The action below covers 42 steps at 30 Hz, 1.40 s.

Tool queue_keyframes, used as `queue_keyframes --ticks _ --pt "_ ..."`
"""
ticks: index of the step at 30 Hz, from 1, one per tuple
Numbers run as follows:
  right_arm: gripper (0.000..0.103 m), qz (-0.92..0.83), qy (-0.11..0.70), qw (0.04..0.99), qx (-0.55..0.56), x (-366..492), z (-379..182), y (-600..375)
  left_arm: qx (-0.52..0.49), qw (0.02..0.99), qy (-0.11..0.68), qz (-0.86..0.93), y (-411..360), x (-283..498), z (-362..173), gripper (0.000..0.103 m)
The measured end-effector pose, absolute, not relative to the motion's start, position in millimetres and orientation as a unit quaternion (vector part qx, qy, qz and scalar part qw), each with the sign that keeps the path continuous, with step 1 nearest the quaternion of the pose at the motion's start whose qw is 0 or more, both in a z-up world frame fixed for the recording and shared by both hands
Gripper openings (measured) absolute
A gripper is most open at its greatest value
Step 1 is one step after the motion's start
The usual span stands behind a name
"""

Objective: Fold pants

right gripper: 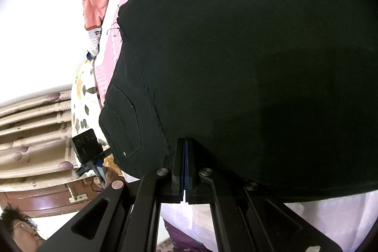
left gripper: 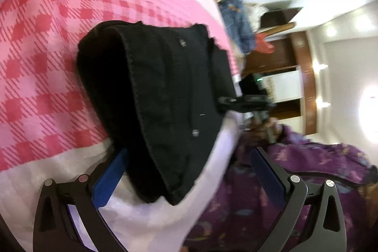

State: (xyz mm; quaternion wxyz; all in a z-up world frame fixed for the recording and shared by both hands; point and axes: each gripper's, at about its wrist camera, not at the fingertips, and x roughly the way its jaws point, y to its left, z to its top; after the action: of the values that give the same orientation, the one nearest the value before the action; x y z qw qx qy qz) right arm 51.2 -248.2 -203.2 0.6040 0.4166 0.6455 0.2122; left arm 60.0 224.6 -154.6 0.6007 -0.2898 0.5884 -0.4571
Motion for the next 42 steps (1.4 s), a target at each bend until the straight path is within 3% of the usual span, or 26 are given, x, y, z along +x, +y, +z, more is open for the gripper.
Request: queue_keyframes --ticks 10,22,30,36,42 --pt "0.0 0.211 0.644 0.6 0.426 51.8 -204.7 -249.0 -0.206 0.629 0.625 -0.414 211.5 58.2 -149.2 0.1" --pt "0.0 0.207 0.642 0.596 0.436 50.4 -207.2 -251.0 -0.252 0.584 0.634 -0.439 207.9 62.5 -156.9 0.102" --pt "0.0 0.204 0.64 0.588 0.45 49.3 -210.3 -252.9 -0.371 0.57 0.576 -0.453 230.3 72.5 -160.6 0.102" --pt "0.0 0.204 0.639 0.588 0.452 49.4 -210.3 -252.9 -0.298 0.605 0.608 -0.419 211.5 73.7 -152.0 0.102" --pt "0.0 0.205 0.639 0.586 0.454 49.3 -210.7 -252.9 -0.299 0.632 0.593 -0.4 205.8 64.8 -152.1 0.101"
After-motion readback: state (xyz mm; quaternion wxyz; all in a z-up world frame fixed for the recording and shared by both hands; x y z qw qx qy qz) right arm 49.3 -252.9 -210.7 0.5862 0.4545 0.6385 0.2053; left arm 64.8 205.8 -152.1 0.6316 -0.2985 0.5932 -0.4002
